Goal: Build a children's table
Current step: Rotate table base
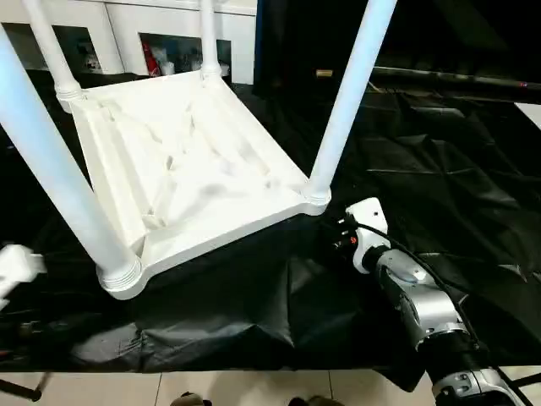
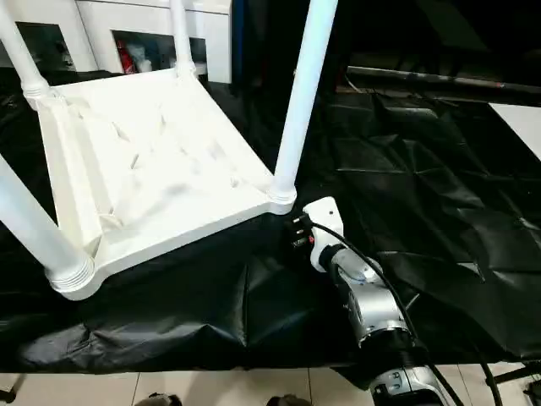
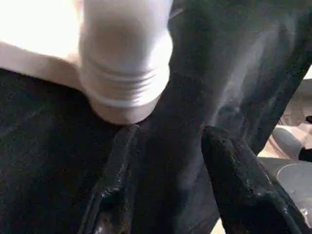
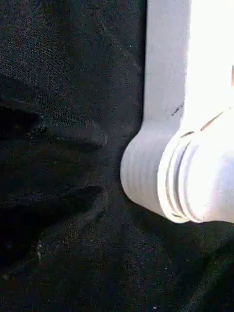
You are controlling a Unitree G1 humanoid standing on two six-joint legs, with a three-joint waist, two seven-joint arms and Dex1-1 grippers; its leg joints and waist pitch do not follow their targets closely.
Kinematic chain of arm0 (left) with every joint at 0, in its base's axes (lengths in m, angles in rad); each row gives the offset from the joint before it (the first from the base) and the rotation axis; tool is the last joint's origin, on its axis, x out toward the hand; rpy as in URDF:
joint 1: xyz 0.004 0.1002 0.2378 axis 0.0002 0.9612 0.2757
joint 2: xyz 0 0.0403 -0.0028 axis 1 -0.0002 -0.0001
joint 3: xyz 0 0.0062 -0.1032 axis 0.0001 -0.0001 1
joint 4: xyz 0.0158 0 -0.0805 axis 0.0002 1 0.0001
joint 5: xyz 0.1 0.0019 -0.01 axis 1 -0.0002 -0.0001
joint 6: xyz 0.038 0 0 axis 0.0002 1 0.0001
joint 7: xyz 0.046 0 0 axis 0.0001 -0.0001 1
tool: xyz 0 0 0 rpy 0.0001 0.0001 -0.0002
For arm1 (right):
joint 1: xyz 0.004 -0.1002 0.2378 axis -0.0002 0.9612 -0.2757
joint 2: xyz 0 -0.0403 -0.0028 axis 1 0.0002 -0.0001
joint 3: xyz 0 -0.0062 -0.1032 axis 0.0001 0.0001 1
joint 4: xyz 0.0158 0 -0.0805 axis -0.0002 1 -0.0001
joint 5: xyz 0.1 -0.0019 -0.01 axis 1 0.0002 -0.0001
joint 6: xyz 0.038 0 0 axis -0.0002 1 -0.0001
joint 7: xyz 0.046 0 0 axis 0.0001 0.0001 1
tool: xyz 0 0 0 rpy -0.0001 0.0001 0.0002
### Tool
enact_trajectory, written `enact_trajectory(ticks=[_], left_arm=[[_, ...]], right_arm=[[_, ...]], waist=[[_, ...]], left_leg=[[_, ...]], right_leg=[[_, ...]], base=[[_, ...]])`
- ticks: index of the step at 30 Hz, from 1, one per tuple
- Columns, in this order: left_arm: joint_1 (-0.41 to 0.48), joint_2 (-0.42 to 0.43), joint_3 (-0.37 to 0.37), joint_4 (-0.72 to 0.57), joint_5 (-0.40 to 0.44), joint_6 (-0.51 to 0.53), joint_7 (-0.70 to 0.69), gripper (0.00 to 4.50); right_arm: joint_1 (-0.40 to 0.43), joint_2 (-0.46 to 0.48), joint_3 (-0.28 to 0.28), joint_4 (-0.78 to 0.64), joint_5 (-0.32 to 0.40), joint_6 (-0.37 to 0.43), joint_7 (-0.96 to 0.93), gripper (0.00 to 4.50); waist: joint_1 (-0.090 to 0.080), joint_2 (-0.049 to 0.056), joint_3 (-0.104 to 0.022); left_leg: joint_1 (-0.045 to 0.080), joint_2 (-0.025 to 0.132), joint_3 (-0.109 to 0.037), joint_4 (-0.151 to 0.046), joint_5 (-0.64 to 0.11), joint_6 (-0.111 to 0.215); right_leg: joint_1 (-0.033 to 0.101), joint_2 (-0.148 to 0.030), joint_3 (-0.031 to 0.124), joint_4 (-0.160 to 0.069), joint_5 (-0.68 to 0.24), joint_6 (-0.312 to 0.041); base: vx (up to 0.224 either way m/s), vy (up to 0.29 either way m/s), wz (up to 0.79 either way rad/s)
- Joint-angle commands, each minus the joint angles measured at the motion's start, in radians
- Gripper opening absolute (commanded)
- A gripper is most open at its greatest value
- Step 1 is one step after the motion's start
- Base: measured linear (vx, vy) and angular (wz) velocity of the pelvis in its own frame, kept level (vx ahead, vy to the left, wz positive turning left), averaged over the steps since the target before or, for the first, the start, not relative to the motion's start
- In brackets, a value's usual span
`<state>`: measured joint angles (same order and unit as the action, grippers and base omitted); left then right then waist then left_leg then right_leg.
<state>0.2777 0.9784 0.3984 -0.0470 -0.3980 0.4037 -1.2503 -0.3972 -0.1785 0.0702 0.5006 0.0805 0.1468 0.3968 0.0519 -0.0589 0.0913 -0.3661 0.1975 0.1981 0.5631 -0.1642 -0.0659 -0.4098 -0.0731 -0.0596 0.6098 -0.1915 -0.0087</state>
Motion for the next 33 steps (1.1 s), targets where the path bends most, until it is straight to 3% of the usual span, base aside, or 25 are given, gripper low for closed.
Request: enact_trajectory(ticks=[1,7,10,11,13,19,20,24,27,33], left_arm=[[0.004,0.008,0.030,0.008,0.003,-0.014,0.009,2.27],[-0.077,-0.018,0.066,0.058,-0.040,-0.050,0.036,2.27],[-0.173,-0.071,0.080,0.052,-0.118,0.007,0.076,2.27],[-0.185,-0.080,0.077,0.050,-0.125,0.008,0.083,2.56],[-0.199,-0.093,0.070,0.046,-0.133,0.007,0.091,2.63],[-0.257,-0.172,-0.008,0.001,-0.169,0.022,0.106,2.63],[-0.269,-0.191,-0.021,-0.006,-0.183,0.026,0.106,2.63],[-0.281,-0.219,-0.054,-0.042,-0.258,0.099,0.073,2.63],[-0.286,-0.217,-0.077,-0.038,-0.263,0.142,0.075,2.63],[-0.312,-0.236,-0.110,-0.033,-0.278,0.209,0.110,3.15]], right_arm=[[0.003,-0.007,-0.006,-0.024,-0.002,0.010,-0.003,1.59],[0.004,-0.001,-0.004,-0.026,0.005,0.009,0.015,1.59],[0.007,0.004,0.000,-0.029,0.004,0.010,0.017,1.59],[0.008,0.004,0.000,-0.030,0.004,0.010,0.018,1.54],[0.008,0.005,0.001,-0.030,0.004,0.011,0.018,1.54],[0.008,0.013,0.004,-0.025,-0.002,0.011,0.021,1.54],[0.008,0.014,0.006,-0.024,-0.003,0.010,0.023,1.54],[0.004,0.015,0.013,-0.014,-0.007,0.007,0.028,1.54],[0.001,0.015,0.012,-0.012,-0.007,0.005,0.029,1.54],[-0.004,0.012,0.010,-0.004,-0.009,0.002,0.031,1.54]], waist=[[-0.001,0.023,-0.040],[0.004,0.025,-0.043],[0.007,0.029,-0.047],[0.007,0.026,-0.046],[0.007,0.025,-0.048],[0.009,0.022,-0.052],[0.013,0.026,-0.051],[0.013,0.025,-0.057],[0.009,0.022,-0.058],[0.008,0.024,-0.061]], left_leg=[[0.027,0.035,-0.019,-0.077,-0.355,-0.021],[0.027,0.034,-0.018,-0.076,-0.337,-0.023],[0.031,0.034,-0.017,-0.073,-0.324,-0.035],[0.029,0.032,-0.016,-0.073,-0.319,-0.034],[0.026,0.032,-0.016,-0.072,-0.302,-0.031],[0.027,0.033,-0.015,-0.069,-0.297,-0.029],[0.032,0.034,-0.015,-0.069,-0.305,-0.034],[0.026,0.031,-0.015,-0.066,-0.285,-0.045],[0.024,0.029,-0.015,-0.065,-0.288,-0.039],[0.024,0.030,-0.015,-0.062,-0.256,-0.036]], right_leg=[[0.023,-0.054,0.058,-0.078,-0.297,-0.161],[0.025,-0.055,0.058,-0.073,-0.255,-0.176],[0.026,-0.053,0.055,-0.065,-0.212,-0.195],[0.027,-0.053,0.055,-0.066,-0.202,-0.197],[0.032,-0.055,0.056,-0.064,-0.185,-0.199],[0.034,-0.055,0.056,-0.064,-0.194,-0.198],[0.030,-0.055,0.056,-0.066,-0.201,-0.198],[0.038,-0.054,0.053,-0.057,-0.158,-0.204],[0.041,-0.053,0.054,-0.060,-0.170,-0.198],[0.043,-0.052,0.053,-0.057,-0.146,-0.203]], base=[[0.000,0.000,0.00],[0.000,0.000,0.00],[0.000,0.000,0.00],[0.000,0.000,0.00],[0.000,0.000,0.00],[0.000,0.000,0.00],[0.000,0.000,0.00],[0.000,0.000,0.00],[0.000,0.000,0.00],[0.000,0.000,0.00]])
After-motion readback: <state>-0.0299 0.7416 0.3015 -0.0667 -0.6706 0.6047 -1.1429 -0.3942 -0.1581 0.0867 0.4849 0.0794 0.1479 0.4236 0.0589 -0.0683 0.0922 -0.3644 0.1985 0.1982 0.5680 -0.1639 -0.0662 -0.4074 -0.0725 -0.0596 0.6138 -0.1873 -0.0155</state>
